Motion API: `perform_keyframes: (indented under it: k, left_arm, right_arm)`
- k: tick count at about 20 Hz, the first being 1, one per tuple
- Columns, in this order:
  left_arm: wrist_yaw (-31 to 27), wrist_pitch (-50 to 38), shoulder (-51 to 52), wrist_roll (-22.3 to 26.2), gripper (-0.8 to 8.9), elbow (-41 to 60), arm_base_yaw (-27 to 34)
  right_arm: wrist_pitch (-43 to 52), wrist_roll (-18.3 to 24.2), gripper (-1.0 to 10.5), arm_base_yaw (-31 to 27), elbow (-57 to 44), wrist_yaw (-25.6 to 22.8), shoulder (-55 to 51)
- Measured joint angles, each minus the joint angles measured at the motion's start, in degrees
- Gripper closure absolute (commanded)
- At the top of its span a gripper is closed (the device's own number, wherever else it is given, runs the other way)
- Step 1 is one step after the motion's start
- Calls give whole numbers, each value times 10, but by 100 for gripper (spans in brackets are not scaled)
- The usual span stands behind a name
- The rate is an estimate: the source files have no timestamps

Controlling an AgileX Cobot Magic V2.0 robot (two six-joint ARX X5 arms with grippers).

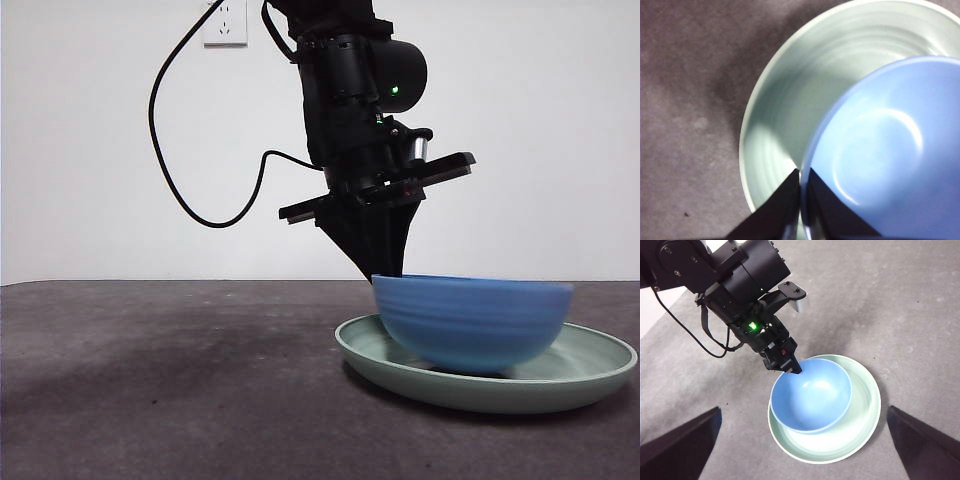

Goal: Pick up the blue bowl, put it on the green plate, put it on desk

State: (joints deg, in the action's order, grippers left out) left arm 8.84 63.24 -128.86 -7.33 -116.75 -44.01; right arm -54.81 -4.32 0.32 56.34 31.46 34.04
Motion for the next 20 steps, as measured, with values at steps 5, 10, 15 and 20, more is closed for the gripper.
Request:
perform_keyframes:
  k: [5,10,15,20]
  left_arm:
    - [0,-8,0,4,478,0,-1]
    - [0,14,0,3,311,-31,0]
    - [0,160,0,8,306,-137,15]
    - [-7,181,56,16,184,-170,29]
  right_arm:
    - [0,0,355,0,0,0,0]
    - [0,0,355,0,0,0,0]
    - [0,0,355,0,0,0,0]
    - [0,0,355,0,0,0,0]
